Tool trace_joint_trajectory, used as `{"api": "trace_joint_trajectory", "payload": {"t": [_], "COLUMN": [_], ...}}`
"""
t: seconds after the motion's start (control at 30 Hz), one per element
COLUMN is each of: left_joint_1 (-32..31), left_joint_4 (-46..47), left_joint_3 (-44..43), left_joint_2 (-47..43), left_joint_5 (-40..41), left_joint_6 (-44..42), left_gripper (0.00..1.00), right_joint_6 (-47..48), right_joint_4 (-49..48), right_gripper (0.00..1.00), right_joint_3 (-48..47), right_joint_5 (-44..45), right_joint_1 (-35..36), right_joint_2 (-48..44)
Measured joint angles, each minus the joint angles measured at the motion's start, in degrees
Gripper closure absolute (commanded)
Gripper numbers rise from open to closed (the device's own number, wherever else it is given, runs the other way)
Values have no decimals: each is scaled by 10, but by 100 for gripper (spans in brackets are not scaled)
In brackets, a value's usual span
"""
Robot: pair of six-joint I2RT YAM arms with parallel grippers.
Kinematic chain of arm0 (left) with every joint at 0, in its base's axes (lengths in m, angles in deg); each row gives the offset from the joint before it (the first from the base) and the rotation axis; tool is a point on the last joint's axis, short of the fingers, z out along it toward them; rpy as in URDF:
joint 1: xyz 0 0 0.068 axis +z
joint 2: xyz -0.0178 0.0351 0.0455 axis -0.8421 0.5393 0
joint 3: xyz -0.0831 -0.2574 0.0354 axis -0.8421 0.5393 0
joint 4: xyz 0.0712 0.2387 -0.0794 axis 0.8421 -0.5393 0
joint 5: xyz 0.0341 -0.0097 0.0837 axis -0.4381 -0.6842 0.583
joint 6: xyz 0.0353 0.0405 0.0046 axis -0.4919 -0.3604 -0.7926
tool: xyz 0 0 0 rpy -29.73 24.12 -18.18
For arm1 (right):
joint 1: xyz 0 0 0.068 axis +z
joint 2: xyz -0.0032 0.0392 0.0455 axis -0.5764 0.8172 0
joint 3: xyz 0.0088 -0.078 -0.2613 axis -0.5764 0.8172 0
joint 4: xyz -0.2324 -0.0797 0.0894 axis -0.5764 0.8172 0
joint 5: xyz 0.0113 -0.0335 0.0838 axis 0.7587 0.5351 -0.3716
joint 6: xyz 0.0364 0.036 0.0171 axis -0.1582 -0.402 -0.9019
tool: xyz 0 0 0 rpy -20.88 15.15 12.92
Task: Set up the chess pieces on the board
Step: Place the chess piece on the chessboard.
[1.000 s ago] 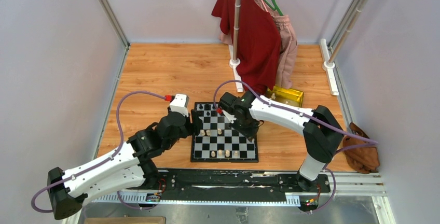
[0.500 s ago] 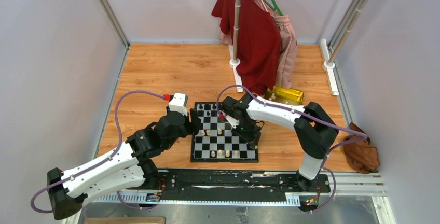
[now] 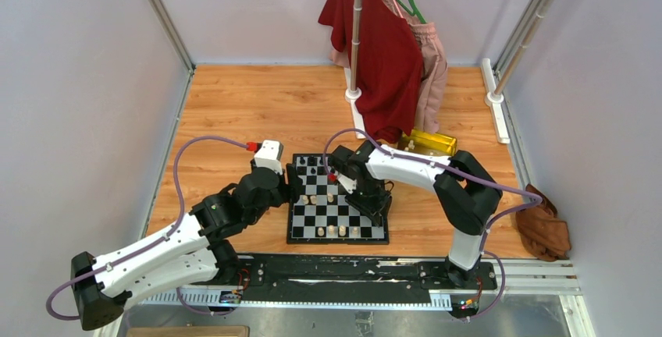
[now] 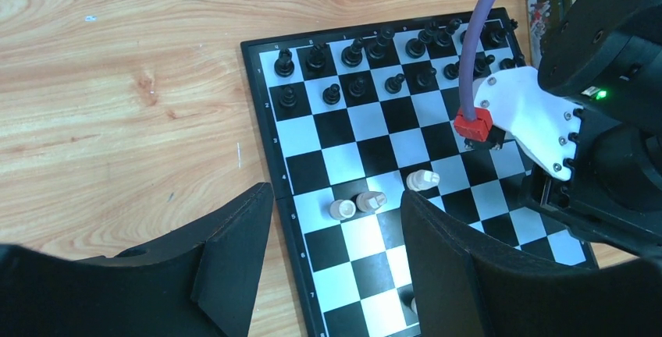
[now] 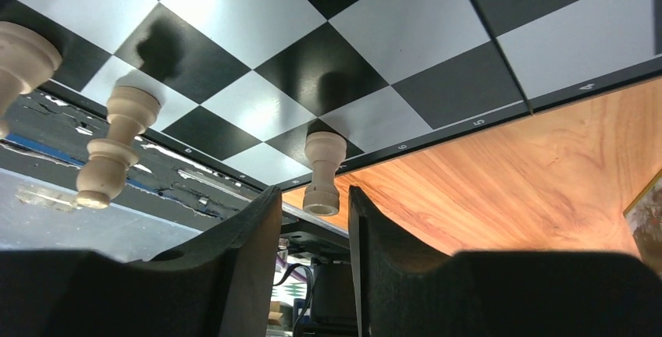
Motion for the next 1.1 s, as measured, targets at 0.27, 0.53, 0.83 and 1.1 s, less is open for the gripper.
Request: {"api": "trace_joint_trajectory", "payload": {"t": [0.27, 0.53, 0.83, 1.1], "left_joint_1": [0, 0, 0, 0], "left_joint_4": [1, 1, 1, 0], "left_joint_3": [0, -1, -1, -1], "left_joint_2": [6, 15, 20, 29], "left_joint_5": [0, 0, -2, -2], "left_joint_6": [0, -2, -2, 1], "left_gripper": [34, 34, 35, 35], "right_joint_6": [-2, -46, -142, -176], "right_joint_4": [2, -38, -193, -294], "right_gripper": [58, 59, 59, 59], "right_joint_3": [-24, 10, 213, 278], "right_joint_5": [17, 73, 109, 135], "right_joint_1": [0, 0, 5, 22], "right_joint_2": [-16, -159, -329, -346]}}
